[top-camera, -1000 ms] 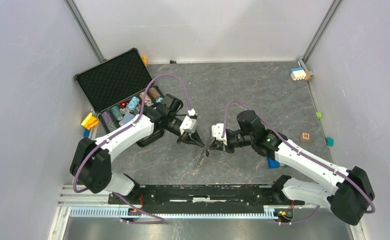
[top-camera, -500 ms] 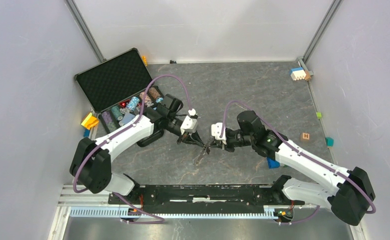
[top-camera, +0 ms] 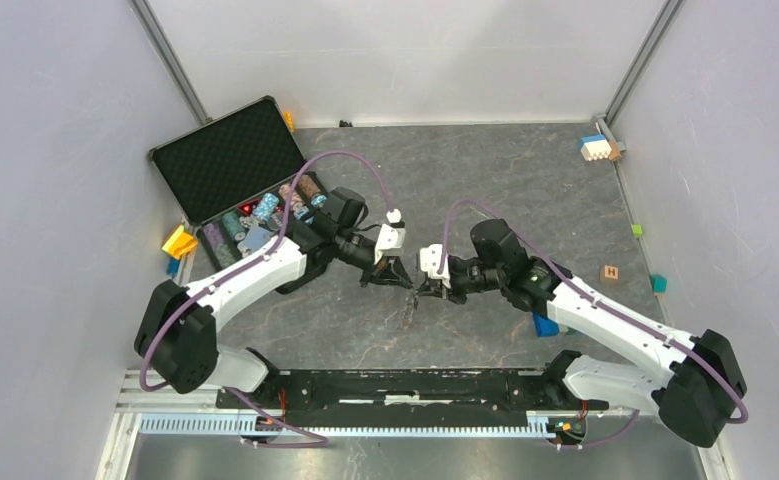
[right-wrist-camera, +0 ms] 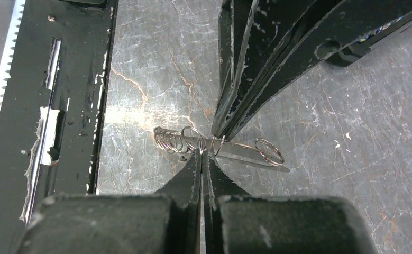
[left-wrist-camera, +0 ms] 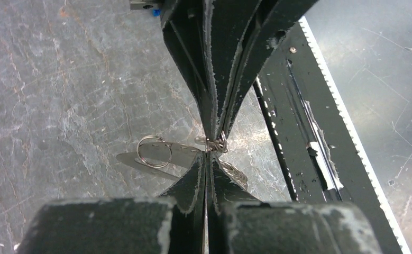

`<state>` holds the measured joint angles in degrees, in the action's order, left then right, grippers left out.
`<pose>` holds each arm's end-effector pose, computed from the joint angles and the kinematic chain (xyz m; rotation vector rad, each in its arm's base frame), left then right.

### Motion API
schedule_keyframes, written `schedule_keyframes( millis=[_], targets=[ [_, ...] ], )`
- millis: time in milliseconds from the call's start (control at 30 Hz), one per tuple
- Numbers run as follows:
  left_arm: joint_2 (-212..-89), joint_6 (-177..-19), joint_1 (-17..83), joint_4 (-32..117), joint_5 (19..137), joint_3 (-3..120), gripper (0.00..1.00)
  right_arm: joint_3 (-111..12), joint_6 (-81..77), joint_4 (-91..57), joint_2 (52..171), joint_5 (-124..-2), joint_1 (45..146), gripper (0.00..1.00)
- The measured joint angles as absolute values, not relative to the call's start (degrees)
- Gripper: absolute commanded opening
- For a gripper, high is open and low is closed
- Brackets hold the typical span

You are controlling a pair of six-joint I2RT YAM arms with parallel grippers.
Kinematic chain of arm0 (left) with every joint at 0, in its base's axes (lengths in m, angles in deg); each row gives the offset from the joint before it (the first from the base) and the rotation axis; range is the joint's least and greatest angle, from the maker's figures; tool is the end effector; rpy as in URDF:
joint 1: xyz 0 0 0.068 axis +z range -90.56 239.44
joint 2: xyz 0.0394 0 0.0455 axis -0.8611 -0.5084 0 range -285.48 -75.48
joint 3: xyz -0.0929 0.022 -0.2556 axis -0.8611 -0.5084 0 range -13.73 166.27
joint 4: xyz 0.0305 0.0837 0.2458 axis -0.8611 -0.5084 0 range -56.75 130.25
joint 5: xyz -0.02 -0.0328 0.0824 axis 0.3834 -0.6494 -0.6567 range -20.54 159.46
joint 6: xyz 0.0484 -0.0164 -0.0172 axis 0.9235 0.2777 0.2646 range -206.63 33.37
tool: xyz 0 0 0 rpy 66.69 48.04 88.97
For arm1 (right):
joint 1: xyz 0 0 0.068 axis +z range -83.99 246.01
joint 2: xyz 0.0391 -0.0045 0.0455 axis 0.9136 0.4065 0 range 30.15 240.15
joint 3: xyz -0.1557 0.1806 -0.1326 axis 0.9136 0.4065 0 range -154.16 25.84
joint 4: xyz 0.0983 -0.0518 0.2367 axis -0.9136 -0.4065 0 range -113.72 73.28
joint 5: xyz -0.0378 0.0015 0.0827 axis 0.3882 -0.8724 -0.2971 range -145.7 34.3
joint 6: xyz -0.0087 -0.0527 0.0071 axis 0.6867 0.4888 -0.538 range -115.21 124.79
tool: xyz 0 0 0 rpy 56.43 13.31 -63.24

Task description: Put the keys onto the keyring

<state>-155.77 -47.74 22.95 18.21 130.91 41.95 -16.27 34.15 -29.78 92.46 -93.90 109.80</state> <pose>0.2111 -0.1950 0.2600 1.6702 1.3536 -1.2258 0.1533 0.1772 0.2632 -1.5625 1.4485 0.8615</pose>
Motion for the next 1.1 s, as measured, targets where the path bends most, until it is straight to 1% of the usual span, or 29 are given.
schedule_keyframes(
  millis=[167,433,733,900,1100],
  targets=[
    [-155.6,-52.2,21.2,19.5,126.0,42.0,0.02,-16.5,32.1,-29.5,93.2,-91.7,109.8,0.00],
    [-154.4,-55.2,20.3,21.1,120.6,42.0,0.02,-16.9,27.3,-27.7,96.2,-88.9,108.1,0.00],
    [-153.5,-55.3,18.8,21.6,118.9,41.5,0.02,-17.1,23.6,-25.5,97.7,-88.7,104.9,0.00],
    [-153.5,-55.6,18.4,22.1,116.9,41.1,0.02,-17.1,23.6,-25.0,97.7,-90.2,104.5,0.00],
    [-153.1,-57.8,18.4,24.2,112.9,40.3,0.02,-17.1,26.3,-26.4,96.9,-89.3,103.2,0.00]
  ],
)
